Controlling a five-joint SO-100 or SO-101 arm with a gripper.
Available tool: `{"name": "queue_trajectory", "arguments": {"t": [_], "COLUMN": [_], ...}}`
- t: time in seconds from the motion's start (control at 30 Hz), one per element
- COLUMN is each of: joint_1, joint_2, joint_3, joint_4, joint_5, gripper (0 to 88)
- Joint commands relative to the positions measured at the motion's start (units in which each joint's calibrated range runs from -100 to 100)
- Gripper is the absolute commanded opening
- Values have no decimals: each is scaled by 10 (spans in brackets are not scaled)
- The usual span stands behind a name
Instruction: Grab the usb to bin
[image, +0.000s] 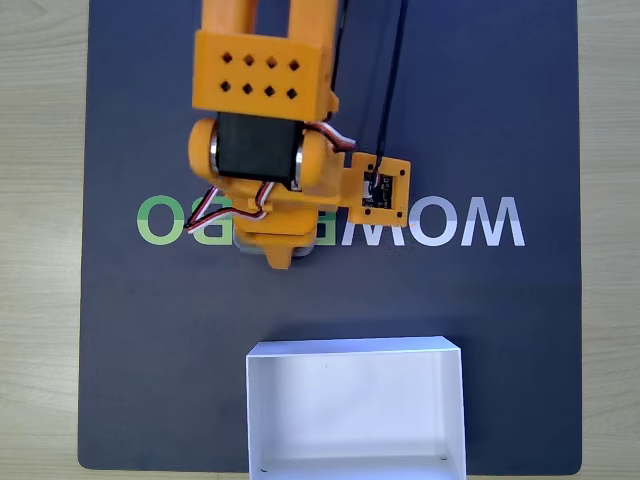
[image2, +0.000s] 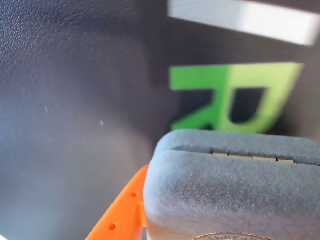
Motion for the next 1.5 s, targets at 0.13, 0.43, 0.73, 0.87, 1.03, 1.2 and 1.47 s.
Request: {"name": "queue_trajectory", "arguments": {"t": [0.13, 0.43, 0.73, 0.87, 1.03, 1.2, 1.47], "joint_1": [-15, -15, -60, -84, -102, -105, -106], "joint_2": [-198, -393, -383, -292, -137, 24, 209], "joint_3": [-39, -28, -45, -100, -226, -376, -538], "joint_4": [-2, -8, -10, -41, -80, -111, -133], "joint_5": [-1, -3, -3, -4, -4, -3, 0], "gripper": [12, 13, 13, 13, 13, 13, 13]}}
